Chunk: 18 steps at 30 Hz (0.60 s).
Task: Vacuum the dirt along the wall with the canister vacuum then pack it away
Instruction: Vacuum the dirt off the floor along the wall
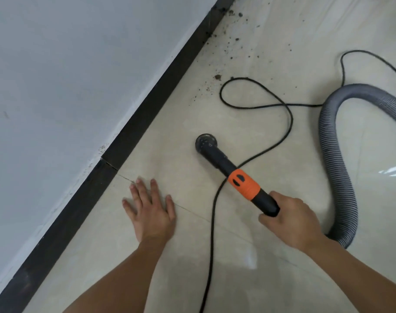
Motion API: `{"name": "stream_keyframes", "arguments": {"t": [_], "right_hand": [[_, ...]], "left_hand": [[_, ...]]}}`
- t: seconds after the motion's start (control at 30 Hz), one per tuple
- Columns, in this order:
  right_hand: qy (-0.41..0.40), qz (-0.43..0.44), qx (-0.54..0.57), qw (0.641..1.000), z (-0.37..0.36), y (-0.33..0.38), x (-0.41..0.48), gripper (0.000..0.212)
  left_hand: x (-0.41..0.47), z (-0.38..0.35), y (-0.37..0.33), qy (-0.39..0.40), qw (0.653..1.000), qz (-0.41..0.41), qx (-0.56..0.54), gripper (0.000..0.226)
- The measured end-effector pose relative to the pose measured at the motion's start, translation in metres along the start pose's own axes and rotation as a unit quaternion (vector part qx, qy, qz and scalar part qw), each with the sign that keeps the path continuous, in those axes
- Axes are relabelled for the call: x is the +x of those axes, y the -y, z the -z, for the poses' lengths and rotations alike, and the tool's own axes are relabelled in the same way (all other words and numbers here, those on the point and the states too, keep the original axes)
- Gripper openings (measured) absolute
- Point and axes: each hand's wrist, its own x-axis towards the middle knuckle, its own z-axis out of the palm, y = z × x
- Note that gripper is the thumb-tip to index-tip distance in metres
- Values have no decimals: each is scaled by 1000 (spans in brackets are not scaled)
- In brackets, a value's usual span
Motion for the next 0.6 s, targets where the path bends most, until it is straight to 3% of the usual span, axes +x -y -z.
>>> {"name": "stream_keyframes", "arguments": {"t": [0.1, 0.2, 0.4, 0.47, 0.6], "right_hand": [[-3, -46, 70, 996, 12, -7, -3, 22], [-14, -38, 123, 992, 27, -9, 3, 20], [-32, 12, 53, 998, 31, 0, 35, 22], [-64, 3, 21, 998, 29, -2, 45, 23], [-138, -47, 75, 987, 48, -34, 54, 24]], "left_hand": [[-1, 2, 1, 0, 1000, -2, 3, 72], [-2, 4, 1, 5, 1000, -7, -5, 68], [-3, 6, -2, 9, 1000, -5, 1, 66], [-4, 5, -2, 6, 1000, -7, 10, 66], [-3, 3, -3, 9, 999, -16, 29, 64]]}}
